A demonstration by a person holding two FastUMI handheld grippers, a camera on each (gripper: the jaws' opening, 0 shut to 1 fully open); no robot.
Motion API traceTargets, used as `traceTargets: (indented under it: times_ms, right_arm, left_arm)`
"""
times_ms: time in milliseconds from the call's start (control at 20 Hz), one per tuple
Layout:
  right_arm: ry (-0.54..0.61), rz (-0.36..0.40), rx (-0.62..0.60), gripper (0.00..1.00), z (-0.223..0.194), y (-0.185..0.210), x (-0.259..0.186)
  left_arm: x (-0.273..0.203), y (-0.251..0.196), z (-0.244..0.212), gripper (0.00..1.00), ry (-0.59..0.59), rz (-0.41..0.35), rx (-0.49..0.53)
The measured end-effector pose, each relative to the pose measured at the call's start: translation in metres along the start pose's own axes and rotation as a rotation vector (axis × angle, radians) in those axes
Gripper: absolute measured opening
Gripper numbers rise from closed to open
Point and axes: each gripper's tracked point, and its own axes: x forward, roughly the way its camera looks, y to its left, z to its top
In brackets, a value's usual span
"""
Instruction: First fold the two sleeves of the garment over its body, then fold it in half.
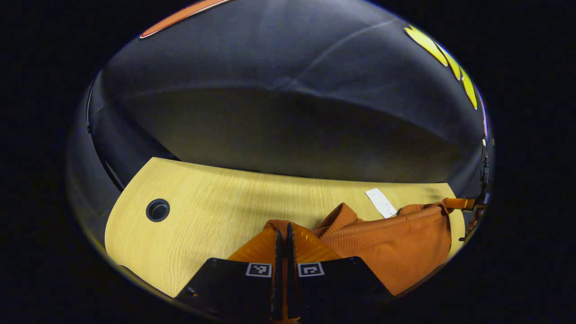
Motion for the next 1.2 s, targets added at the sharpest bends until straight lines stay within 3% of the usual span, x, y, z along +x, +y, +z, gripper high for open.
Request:
traceTargets:
  times_ms: [350, 500, 550, 600, 650, 700, 750, 1000, 1200]
  right_arm:
    - [-0.030, -0.025, -0.020, 0.02, -0.002, -0.004, 0.006]
    - [-0.058, -0.012, -0.017, 0.09, 0.010, 0.001, -0.007]
    - [-0.070, 0.002, -0.023, 0.12, 0.012, 0.005, -0.010]
    - [-0.079, 0.000, -0.038, 0.31, 0.013, 0.006, -0.012]
    - [-0.100, -0.008, -0.061, 0.49, 0.017, 0.006, -0.014]
    - [-0.125, -0.010, -0.075, 0.68, 0.028, 0.009, -0.020]
    - [-0.142, -0.008, -0.086, 0.77, 0.036, 0.013, -0.031]
    - [-0.268, -0.019, -0.140, 0.84, 0.064, 0.031, -0.096]
    - [-0.412, -0.029, -0.230, 0.83, 0.069, 0.064, -0.193]
  left_arm:
    - [0.008, 0.001, 0.002, 0.14, -0.032, 0.035, 0.039]
    - [-0.003, 0.002, 0.006, 0.56, -0.032, 0.061, 0.058]
    - [-0.009, 0.003, 0.014, 0.93, -0.057, 0.078, 0.051]
    - [-0.015, 0.004, 0.025, 0.86, -0.095, 0.094, 0.035]
    - [-0.022, 0.002, 0.035, 0.96, -0.127, 0.098, 0.015]
    - [-0.021, -0.004, 0.038, 0.99, -0.147, 0.089, -0.007]
    - [-0.024, -0.005, 0.040, 0.99, -0.159, 0.092, -0.020]
    - [-0.047, -0.004, 0.058, 0.99, -0.250, 0.095, -0.047]
    - [-0.106, -0.025, 0.083, 0.99, -0.376, 0.074, 0.005]
